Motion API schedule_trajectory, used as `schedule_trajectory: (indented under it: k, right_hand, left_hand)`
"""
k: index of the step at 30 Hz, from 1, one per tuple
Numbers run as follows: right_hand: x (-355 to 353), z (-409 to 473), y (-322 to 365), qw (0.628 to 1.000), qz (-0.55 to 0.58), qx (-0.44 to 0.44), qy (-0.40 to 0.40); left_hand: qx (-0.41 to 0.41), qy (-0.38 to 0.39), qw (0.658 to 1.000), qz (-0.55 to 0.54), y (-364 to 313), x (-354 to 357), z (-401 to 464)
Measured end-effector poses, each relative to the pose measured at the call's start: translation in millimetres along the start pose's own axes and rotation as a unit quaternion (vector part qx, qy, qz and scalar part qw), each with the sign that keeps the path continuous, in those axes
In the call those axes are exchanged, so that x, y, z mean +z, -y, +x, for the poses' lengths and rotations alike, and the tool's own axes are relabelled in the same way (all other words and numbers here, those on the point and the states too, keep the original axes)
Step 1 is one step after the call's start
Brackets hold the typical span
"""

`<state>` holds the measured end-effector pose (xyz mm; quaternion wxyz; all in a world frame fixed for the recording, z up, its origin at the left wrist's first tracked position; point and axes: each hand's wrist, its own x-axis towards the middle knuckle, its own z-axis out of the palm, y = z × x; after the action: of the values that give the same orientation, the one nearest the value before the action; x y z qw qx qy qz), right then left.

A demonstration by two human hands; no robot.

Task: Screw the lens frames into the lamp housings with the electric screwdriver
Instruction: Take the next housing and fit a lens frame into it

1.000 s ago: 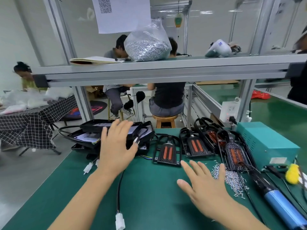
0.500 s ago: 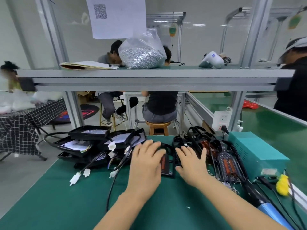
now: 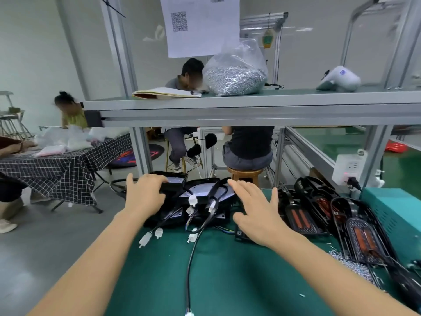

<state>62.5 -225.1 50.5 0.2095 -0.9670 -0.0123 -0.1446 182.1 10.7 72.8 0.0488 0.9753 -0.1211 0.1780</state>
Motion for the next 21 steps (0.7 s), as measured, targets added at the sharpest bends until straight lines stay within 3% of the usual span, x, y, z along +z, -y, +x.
schedule_trajectory:
  k: [2,7,14,21]
  right_hand:
    - [-2,-3,2,1.000,0.005,0.006,0.000]
    - [-5,-10,2,1.000,0.003,0.013,-0.010]
    - [23,16,40,0.981,-0.141,-0.126,-0.033]
    - [53,47,68,0.970,-0.216,-0.108,-0.032]
  left_hand:
    - [0.009,-0.027,0.999,0.021,1,3,6]
    - [0.072,0.013,0.993,0.095,-2,6,21]
    - [0.094,-0.031,0.990,0.101,3,6,28]
    - [0.120,-0.022,0.987,0.109,8,5,34]
